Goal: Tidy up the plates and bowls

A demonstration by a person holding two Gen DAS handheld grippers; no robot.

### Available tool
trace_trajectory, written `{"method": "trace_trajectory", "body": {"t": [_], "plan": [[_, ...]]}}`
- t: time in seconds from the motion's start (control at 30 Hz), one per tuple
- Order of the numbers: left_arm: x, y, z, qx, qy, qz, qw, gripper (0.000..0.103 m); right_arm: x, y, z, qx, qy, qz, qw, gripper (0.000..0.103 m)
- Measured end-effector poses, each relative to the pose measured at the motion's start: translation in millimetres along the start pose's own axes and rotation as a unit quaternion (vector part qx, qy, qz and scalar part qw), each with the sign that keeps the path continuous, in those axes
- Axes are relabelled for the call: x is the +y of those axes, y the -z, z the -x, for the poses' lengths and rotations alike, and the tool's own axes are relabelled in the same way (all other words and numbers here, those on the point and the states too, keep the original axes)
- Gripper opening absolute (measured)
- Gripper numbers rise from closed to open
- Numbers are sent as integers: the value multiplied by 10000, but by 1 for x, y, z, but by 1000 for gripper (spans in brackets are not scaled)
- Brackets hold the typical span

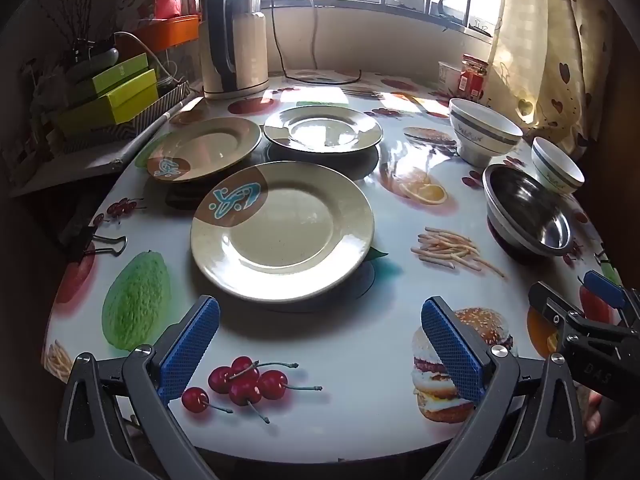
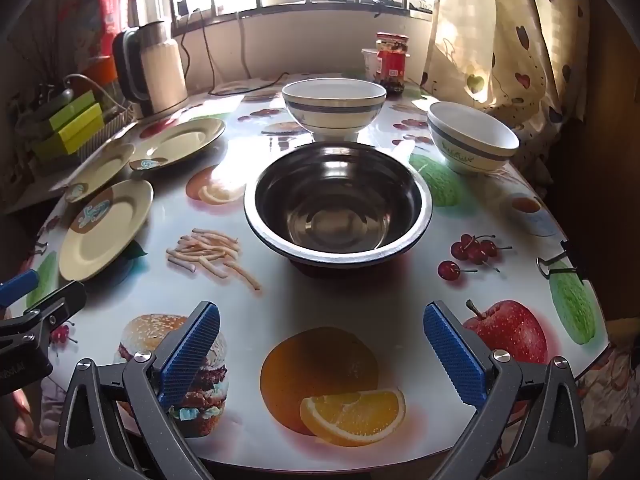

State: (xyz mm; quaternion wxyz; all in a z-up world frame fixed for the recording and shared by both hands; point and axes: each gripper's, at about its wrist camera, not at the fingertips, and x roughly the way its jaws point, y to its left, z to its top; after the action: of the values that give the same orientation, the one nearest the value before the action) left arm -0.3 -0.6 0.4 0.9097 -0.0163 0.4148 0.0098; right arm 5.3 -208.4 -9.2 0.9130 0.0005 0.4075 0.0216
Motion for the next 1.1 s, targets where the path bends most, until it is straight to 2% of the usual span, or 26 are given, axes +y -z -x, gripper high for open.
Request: {"method": "trace_trajectory", "body": {"t": [0.2,0.4,0.6,1.1], "plan": [[-2,-1,3,-36,-75,28,10000,101,-1,-2,2,-66,-18,-54,10000,103],[-3,-4,4,-26,7,-45,10000,101,-3,-4,6,-184,-57,-120,9997,103],[-6,-7,8,-142,-5,-99,9999,101,-3,-4,2,-86,53,-159,9998,103],[-4,-6,8,-128,-24,6,9999,101,-2,-4,4,-144,-75,-234,9996,103]]}}
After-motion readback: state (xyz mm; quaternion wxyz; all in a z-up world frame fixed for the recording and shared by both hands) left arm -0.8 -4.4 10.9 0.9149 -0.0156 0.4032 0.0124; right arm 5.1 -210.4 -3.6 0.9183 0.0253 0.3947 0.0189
